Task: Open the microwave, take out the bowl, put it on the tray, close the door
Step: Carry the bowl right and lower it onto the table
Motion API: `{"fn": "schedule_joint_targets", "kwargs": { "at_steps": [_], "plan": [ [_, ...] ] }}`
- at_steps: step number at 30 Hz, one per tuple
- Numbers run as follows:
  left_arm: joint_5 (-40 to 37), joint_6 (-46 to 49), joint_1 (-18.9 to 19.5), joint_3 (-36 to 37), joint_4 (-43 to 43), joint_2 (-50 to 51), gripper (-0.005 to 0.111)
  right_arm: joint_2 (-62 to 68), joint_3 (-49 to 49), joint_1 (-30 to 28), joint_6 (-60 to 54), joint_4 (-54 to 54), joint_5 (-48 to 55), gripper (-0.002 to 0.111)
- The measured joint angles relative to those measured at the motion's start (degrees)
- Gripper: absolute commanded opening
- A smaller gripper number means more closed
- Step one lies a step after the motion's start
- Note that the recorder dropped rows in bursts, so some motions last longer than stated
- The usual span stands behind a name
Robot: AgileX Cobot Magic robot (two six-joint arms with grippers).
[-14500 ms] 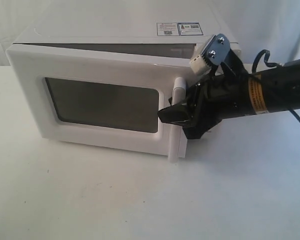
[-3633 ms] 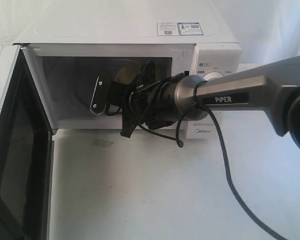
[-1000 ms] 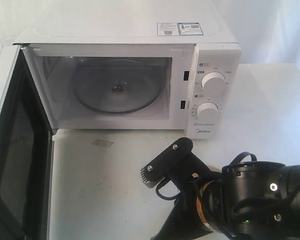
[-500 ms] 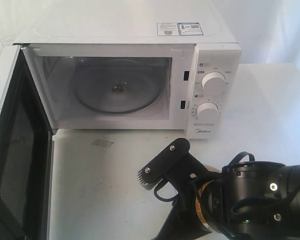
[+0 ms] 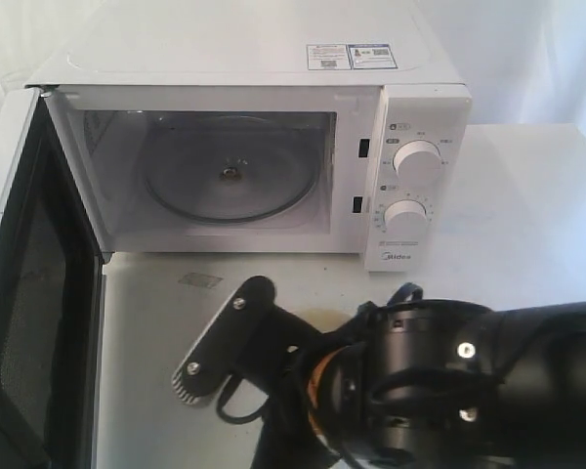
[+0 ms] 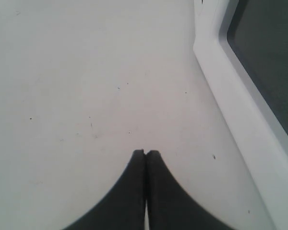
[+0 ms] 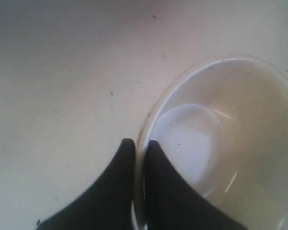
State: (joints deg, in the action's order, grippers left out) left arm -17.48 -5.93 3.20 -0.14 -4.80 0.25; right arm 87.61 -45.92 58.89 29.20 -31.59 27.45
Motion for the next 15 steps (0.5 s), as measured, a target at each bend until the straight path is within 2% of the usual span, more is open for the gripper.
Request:
{"fn": "schedule_joint_targets", "kwargs": {
  "at_steps": [6,15],
  "plan": [
    [0.0,0.0,0.0,0.0,0.0,0.0,0.0,6.9,-6.9,2.8,-9.4,4.3,2.4,0.0],
    [0.0,0.0,0.0,0.0,0.0,0.0,0.0,10.2,-11.3,3.1,-10.7,4.2,5.0,0.0]
  ]
}}
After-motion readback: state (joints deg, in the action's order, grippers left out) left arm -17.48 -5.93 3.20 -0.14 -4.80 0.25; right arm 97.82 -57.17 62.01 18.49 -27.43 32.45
